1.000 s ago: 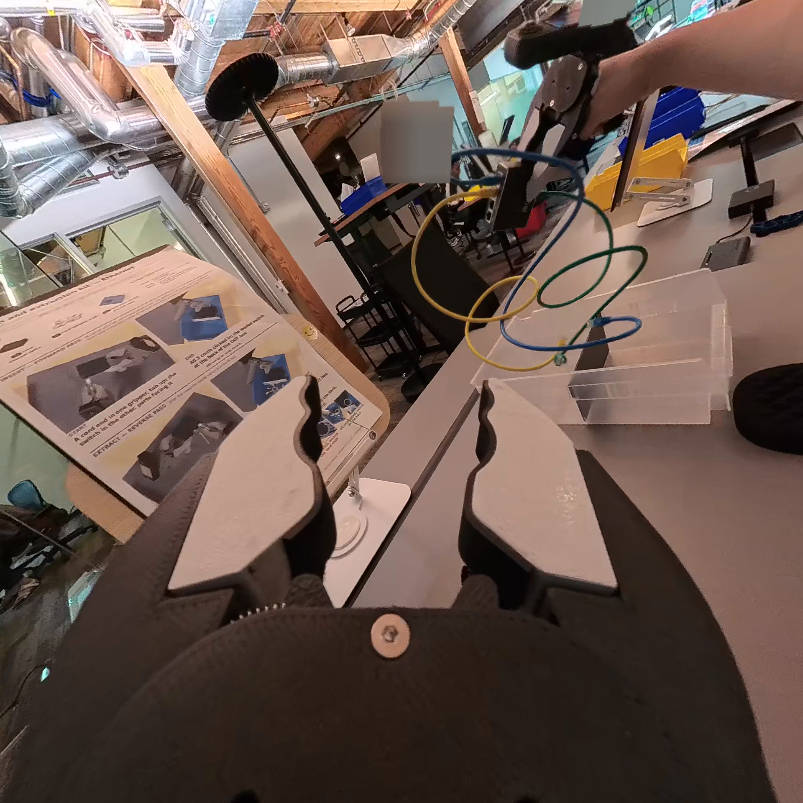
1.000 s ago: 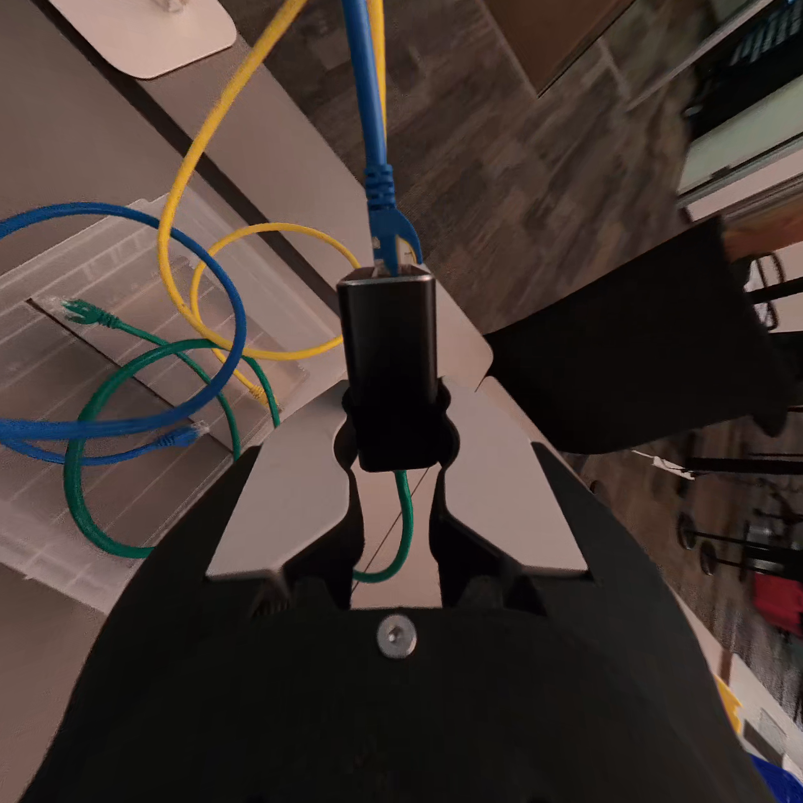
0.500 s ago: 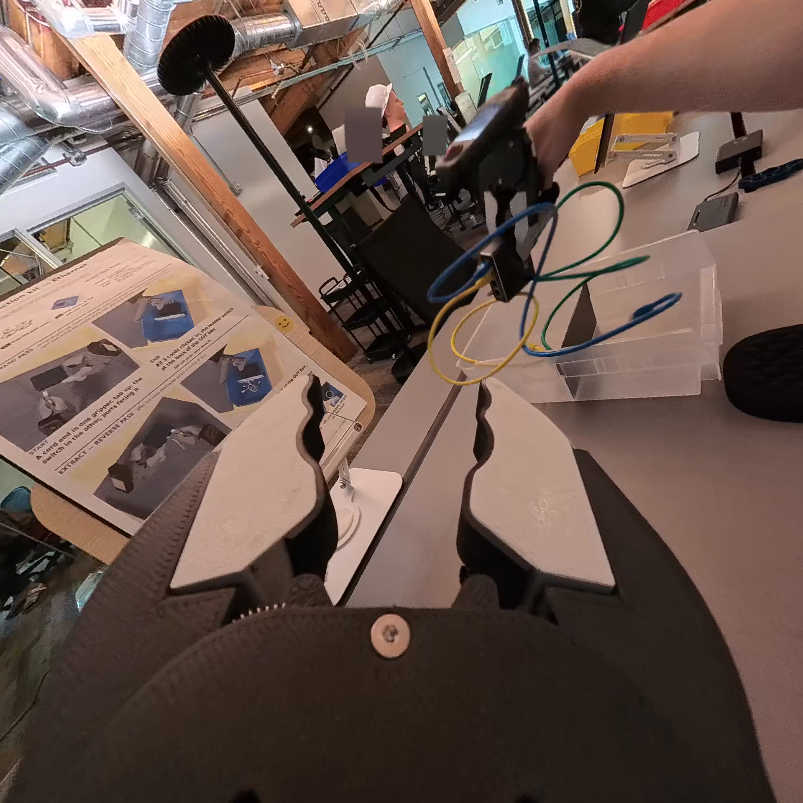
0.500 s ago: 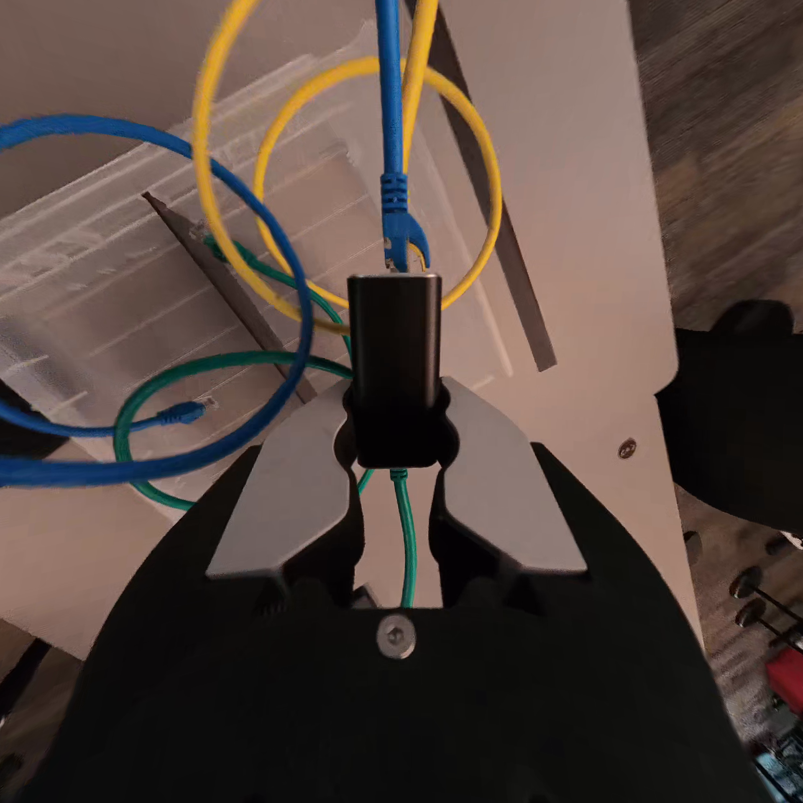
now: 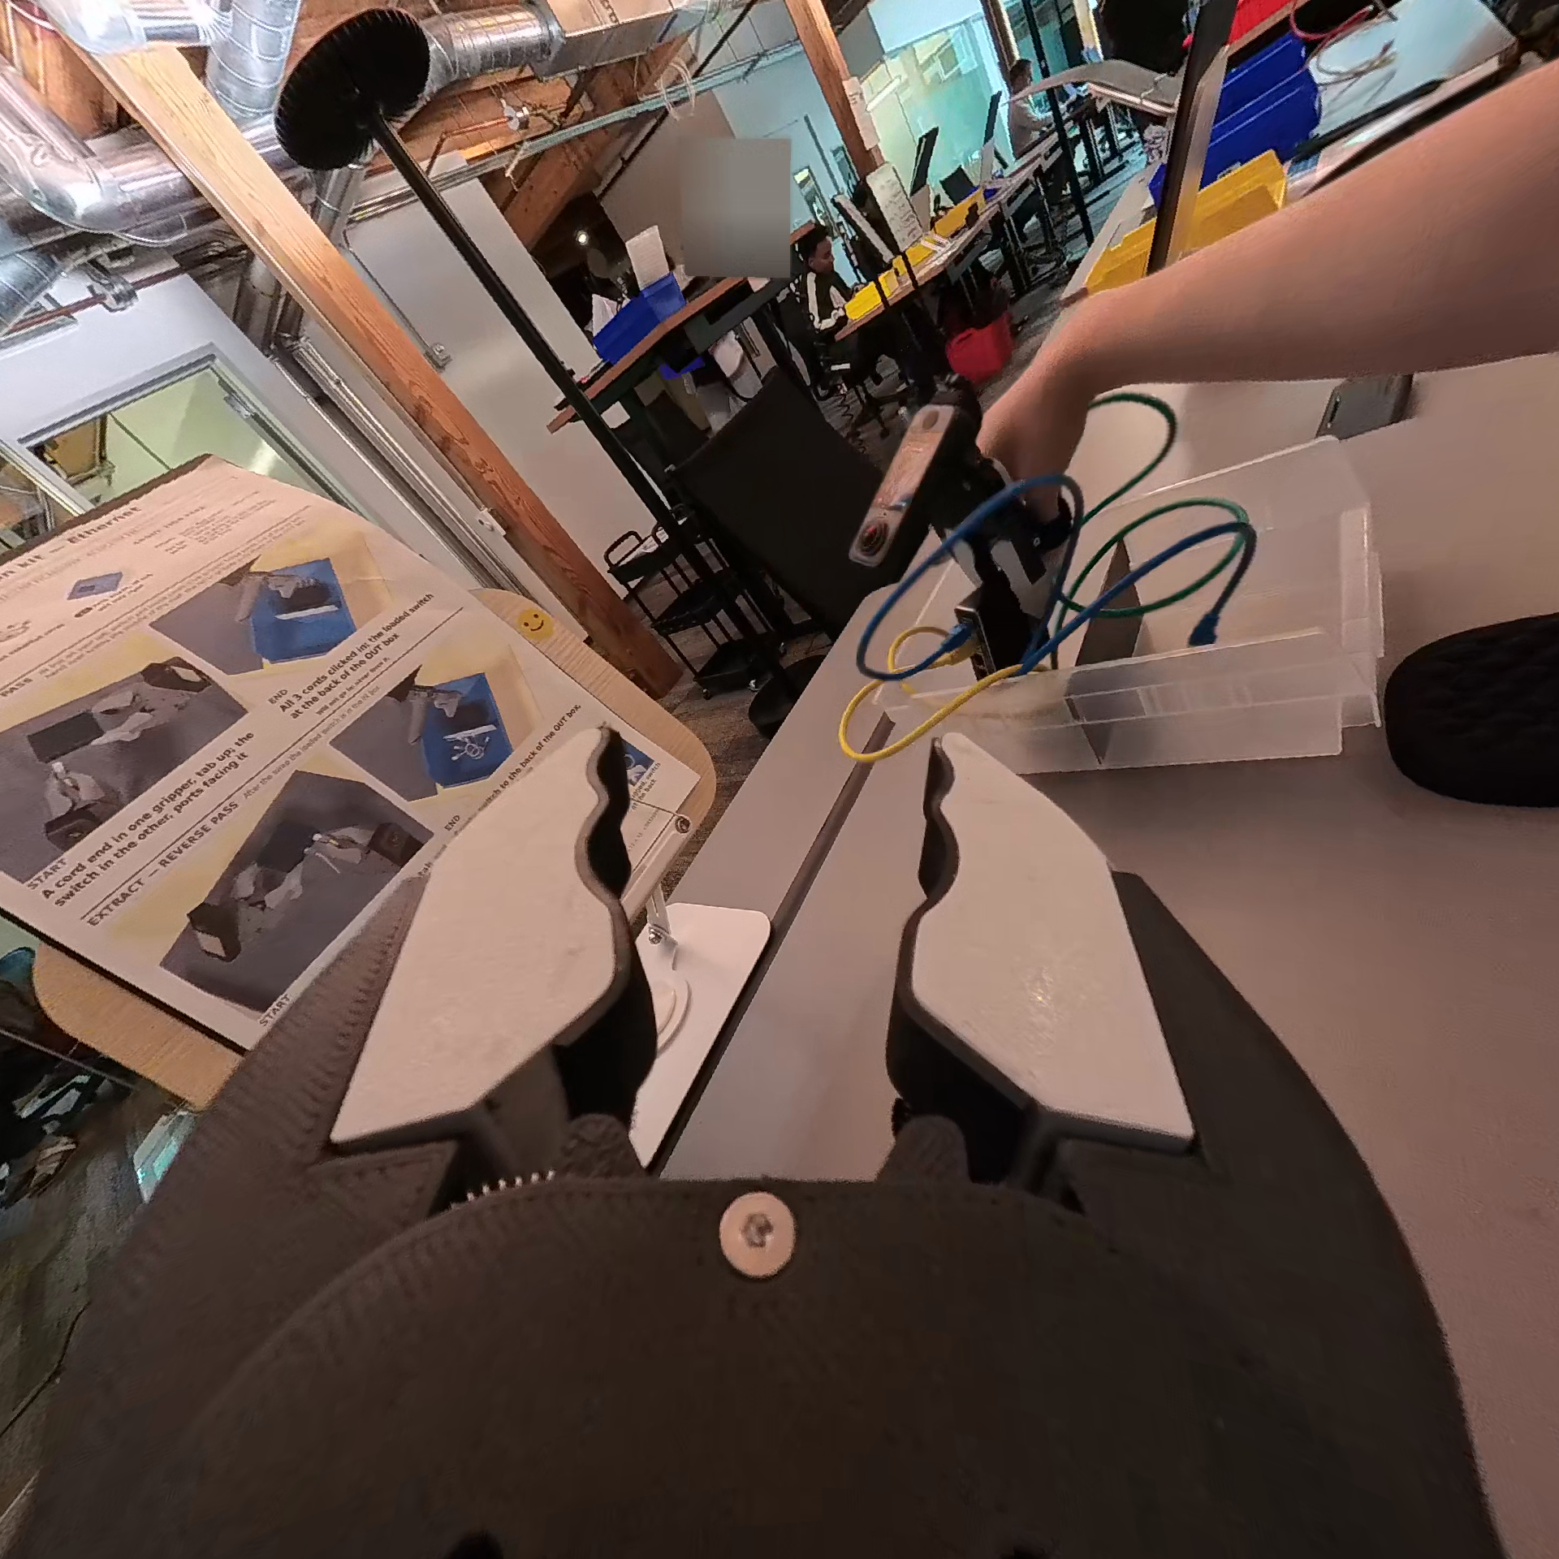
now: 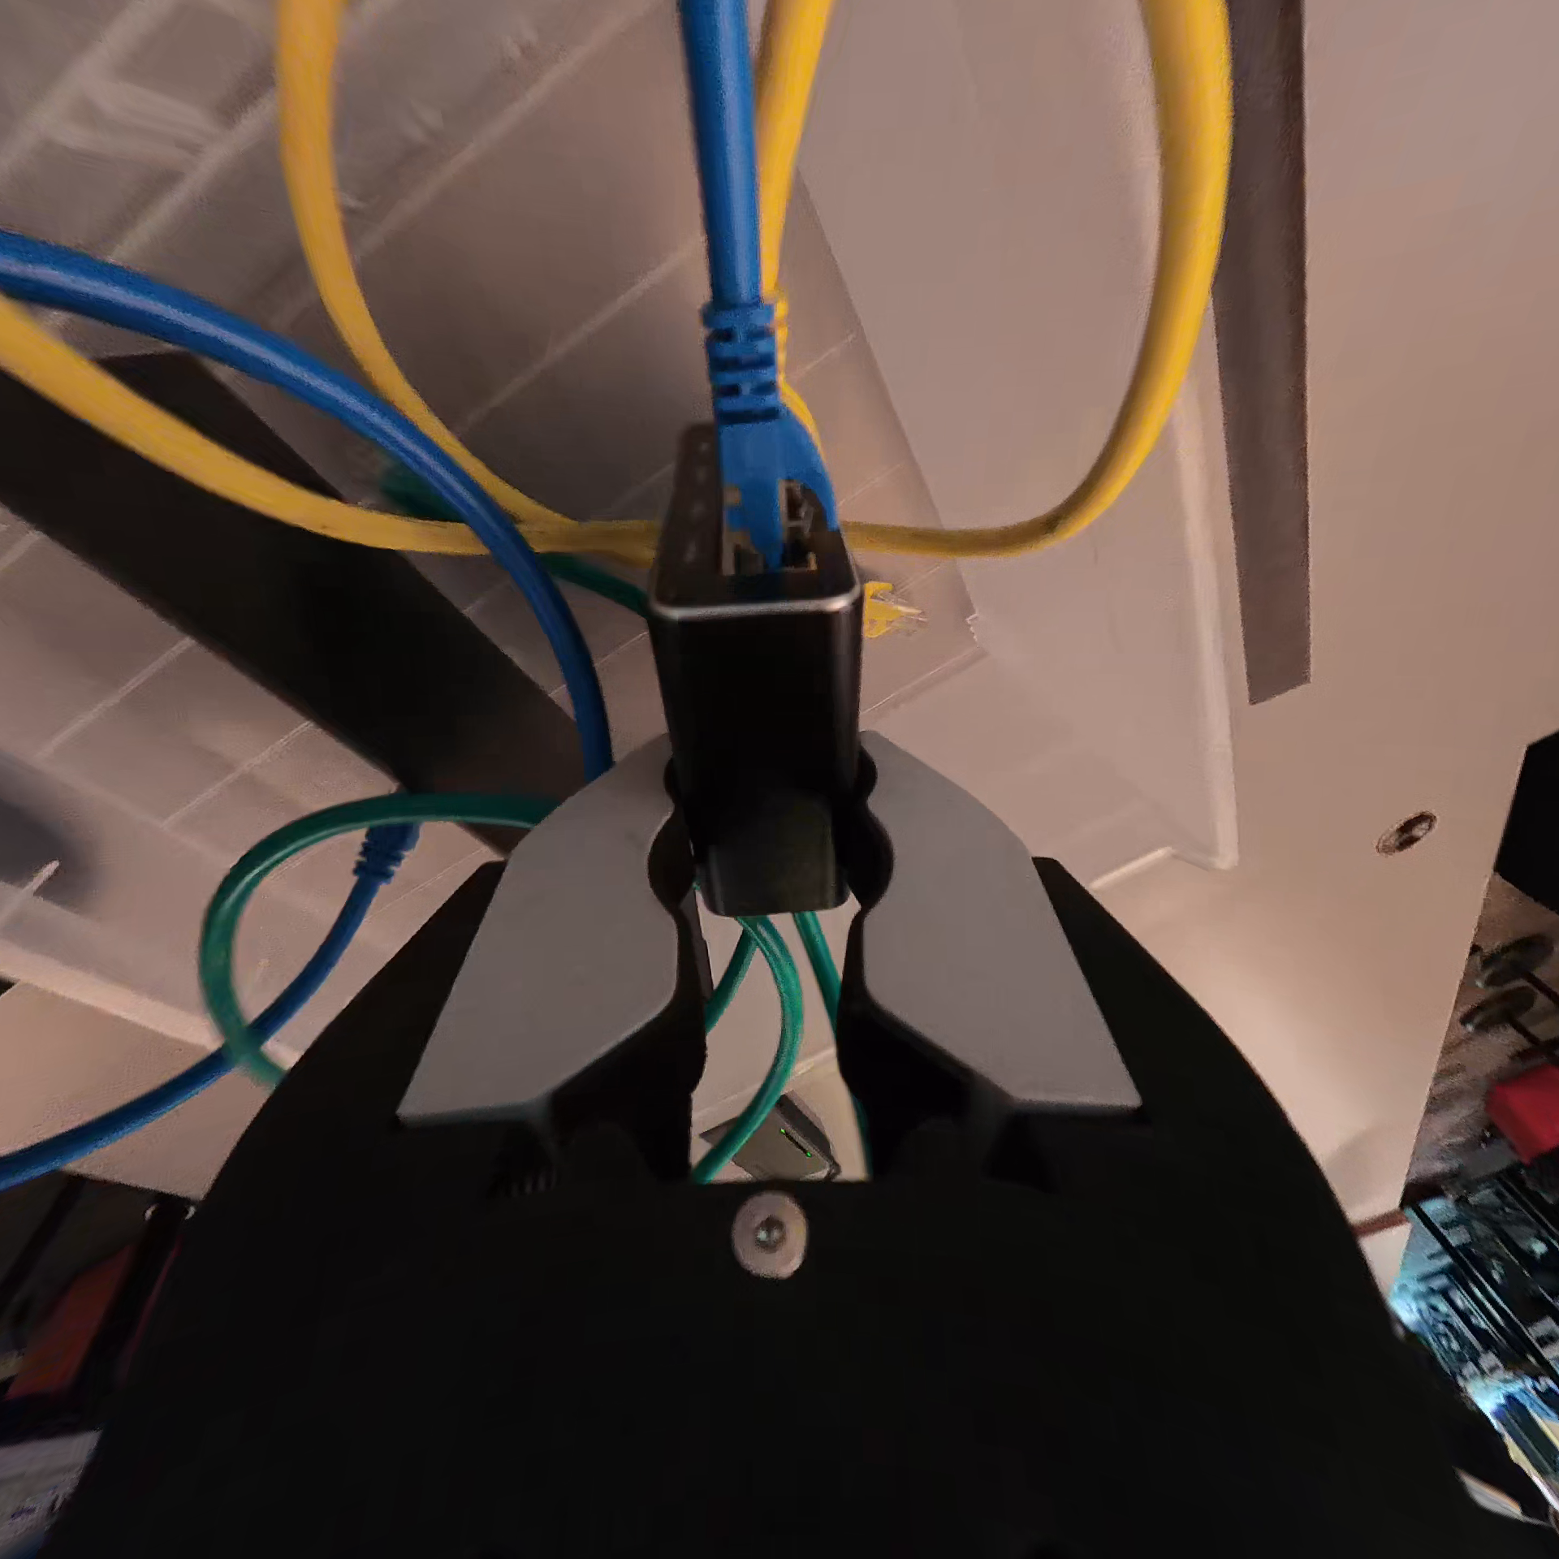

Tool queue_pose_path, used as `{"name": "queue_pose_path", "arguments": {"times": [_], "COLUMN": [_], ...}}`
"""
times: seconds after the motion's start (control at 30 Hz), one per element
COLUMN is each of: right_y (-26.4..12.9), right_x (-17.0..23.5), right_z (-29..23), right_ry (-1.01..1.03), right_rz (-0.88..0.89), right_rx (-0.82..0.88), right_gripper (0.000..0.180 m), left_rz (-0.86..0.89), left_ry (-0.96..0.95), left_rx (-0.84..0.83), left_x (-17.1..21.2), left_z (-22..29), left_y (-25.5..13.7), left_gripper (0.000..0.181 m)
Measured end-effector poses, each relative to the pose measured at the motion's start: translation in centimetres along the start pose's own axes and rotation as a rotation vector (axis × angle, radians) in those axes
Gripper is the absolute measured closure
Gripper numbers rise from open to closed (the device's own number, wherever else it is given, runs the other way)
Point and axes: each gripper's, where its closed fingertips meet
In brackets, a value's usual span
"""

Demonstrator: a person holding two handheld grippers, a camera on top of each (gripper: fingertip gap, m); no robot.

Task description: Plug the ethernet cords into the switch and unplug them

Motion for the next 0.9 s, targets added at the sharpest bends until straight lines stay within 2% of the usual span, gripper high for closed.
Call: {"name": "queue_pose_path", "arguments": {"times": [0.1,0.17,0.27,0.4,0.57,0.67,0.77,0.9], "right_y": [0.0,-1.3,-5.1,-12.0,-16.6,-15.9,-12.0,-6.0], "right_x": [-0.1,-0.3,-0.5,-0.2,4.2,8.3,11.9,14.1], "right_z": [0.4,1.2,3.0,3.4,1.6,-0.6,-3.3,-5.6], "right_ry": [0.030,0.062,0.097,0.166,0.273,0.476,0.693,0.862], "right_rz": [0.050,0.116,0.241,0.516,0.648,0.720,0.722,0.658], "right_rx": [0.036,0.084,0.232,0.351,0.474,0.480,0.363,0.236], "right_gripper": [0.141,0.138,0.132,0.127,0.124,0.124,0.119,0.118], "left_rz": [-0.021,-0.033,-0.038,-0.050,-0.048,-0.086,-0.160,-0.497], "left_ry": [-0.001,-0.011,-0.031,-0.078,-0.100,-0.131,-0.233,-0.441], "left_rx": [0.000,-0.010,-0.045,-0.106,-0.155,-0.250,-0.343,-0.523], "left_x": [0.3,0.5,0.6,1.0,0.8,0.6,1.3,7.6], "left_z": [-0.1,-0.4,-1.2,-2.6,-3.6,-4.7,-6.1,-9.1], "left_y": [-0.3,-0.6,-1.4,-2.5,-4.1,-6.5,-9.6,-17.3], "left_gripper": [0.113,0.111,0.109,0.107,0.107,0.105,0.104,0.099]}}
Point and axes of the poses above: each gripper's, where its closed fingertips meet, y out along the fingers, x out of its underside, z = x × y across the jaws, and after that the axes turned 8 degrees about z, right-handed
